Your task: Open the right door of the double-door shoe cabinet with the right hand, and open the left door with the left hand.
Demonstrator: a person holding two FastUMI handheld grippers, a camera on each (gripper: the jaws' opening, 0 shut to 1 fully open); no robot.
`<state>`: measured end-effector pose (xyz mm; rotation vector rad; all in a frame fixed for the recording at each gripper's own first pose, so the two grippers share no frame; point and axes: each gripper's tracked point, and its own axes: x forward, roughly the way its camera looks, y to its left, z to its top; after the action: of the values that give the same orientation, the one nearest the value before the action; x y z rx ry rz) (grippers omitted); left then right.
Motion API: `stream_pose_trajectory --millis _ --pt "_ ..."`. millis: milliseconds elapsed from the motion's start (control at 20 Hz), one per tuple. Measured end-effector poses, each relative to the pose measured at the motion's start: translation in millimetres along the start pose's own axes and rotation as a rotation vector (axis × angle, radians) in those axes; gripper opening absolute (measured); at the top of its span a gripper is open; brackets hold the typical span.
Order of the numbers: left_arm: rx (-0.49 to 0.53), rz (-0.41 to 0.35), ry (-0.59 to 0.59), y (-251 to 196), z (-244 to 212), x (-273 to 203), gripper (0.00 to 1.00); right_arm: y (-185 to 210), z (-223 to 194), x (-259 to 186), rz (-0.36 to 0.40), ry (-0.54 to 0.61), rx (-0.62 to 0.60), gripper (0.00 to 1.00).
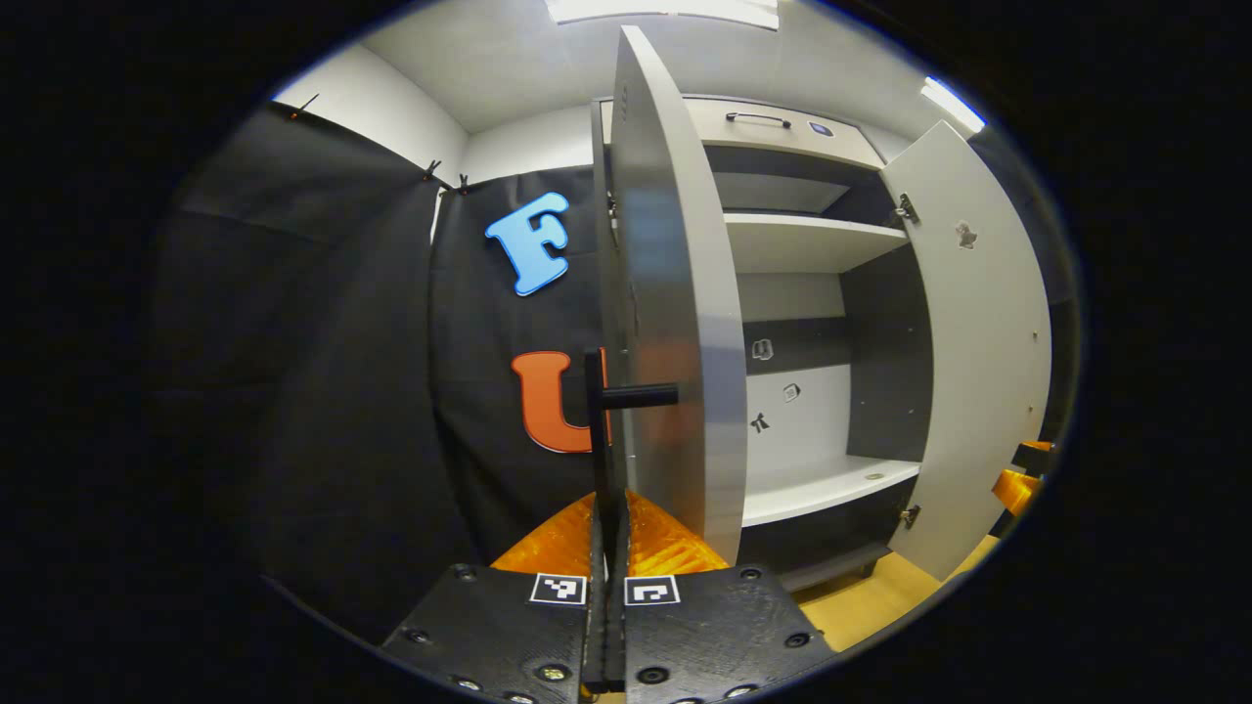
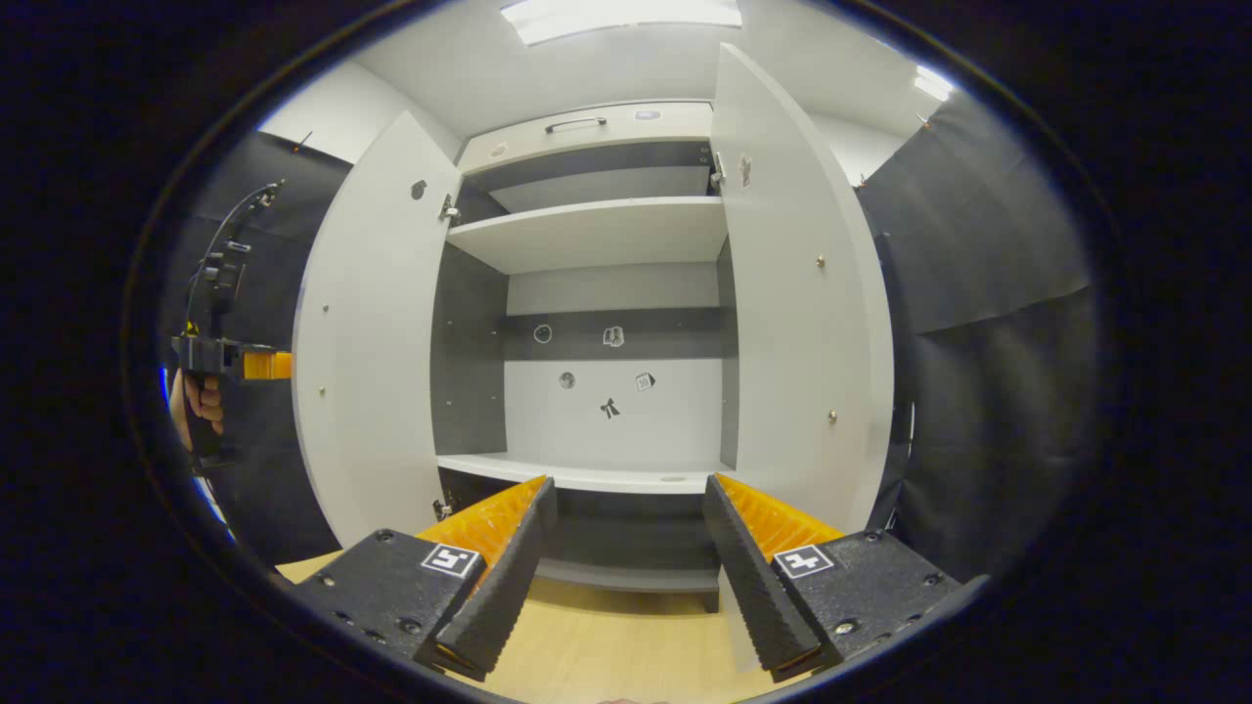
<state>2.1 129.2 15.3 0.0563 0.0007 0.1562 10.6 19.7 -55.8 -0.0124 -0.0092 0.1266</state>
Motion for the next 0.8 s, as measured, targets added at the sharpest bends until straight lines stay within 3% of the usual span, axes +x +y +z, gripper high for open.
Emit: stream_pose_trajectory --millis 100,500,800 --pt "-0.059 -0.033 0.000 2.0 -0.7 -1.7 0.00 2.4 -0.1 2.6 0.003 0.004 0.000 0.94" --pt "-0.046 -0.125 -0.012 22.1 1.6 1.9 0.00 7.1 6.6 5.3 0.009 0.000 -0.012 0.94" --pt "0.054 -0.130 0.011 25.5 -11.2 -13.5 0.03 11.6 12.5 5.0 0.010 -0.018 -0.045 0.94"
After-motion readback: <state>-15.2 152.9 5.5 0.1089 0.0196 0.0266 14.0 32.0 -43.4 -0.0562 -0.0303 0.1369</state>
